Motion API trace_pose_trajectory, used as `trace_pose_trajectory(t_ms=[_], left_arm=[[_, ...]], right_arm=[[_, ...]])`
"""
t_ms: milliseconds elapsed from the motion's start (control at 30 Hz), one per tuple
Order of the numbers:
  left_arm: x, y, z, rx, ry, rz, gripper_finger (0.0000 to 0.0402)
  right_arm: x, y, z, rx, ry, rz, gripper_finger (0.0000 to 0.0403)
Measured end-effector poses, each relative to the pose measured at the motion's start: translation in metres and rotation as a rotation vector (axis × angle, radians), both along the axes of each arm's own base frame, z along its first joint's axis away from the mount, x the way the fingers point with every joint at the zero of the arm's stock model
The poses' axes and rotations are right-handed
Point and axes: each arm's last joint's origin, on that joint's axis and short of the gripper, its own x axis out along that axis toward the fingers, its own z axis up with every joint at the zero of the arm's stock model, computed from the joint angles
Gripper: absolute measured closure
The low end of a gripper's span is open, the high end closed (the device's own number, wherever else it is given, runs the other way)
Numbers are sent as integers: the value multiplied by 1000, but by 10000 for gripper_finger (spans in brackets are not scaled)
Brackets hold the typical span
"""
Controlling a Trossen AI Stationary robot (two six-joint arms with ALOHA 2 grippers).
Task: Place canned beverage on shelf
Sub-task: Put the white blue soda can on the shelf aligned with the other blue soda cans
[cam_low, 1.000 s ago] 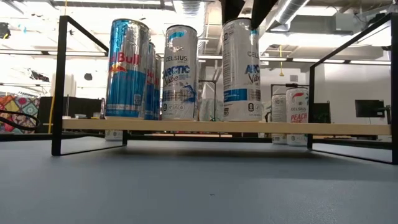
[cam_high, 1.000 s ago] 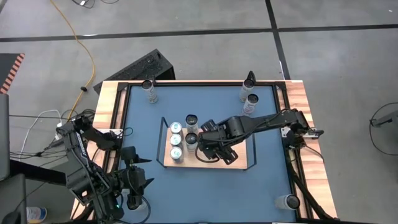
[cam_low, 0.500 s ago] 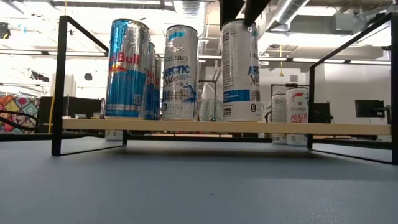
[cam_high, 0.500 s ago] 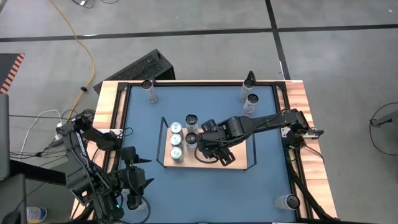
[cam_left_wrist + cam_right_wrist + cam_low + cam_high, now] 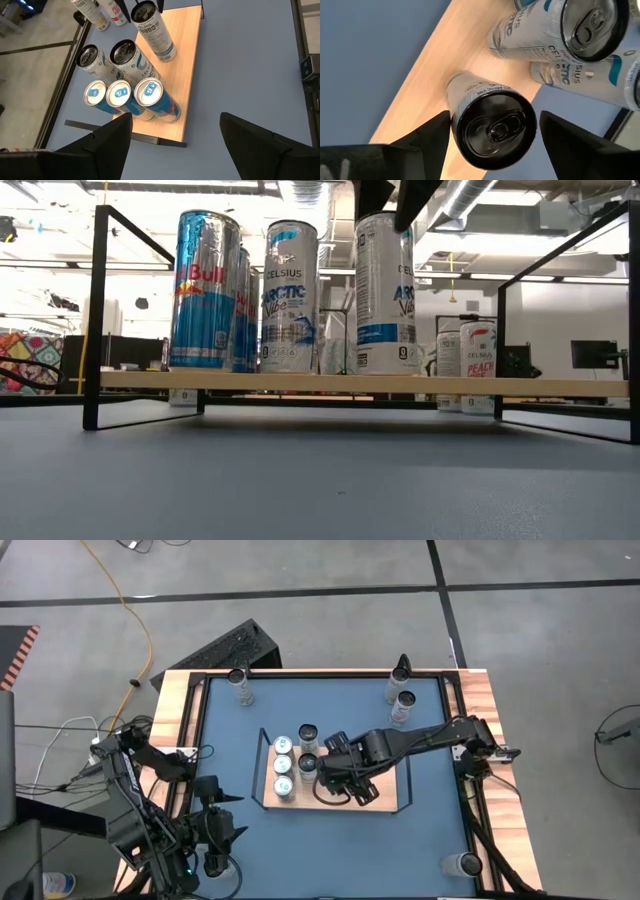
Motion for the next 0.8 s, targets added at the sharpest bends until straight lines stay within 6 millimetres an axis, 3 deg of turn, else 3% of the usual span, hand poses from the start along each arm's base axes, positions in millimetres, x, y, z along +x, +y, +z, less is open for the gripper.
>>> trace_pose_trajectory(t_ms=[333,567,800], left_arm=[[0,0,0,6,2,-6,115],[0,0,0,4,1,-4,115],[0,0,0,-7,-4,6,115]], right_arm=[[-1,-1,0,-32,27,71,62],[-2,-3,-1,22,54,106,72],[9,-5,-21,32,128,101,81]])
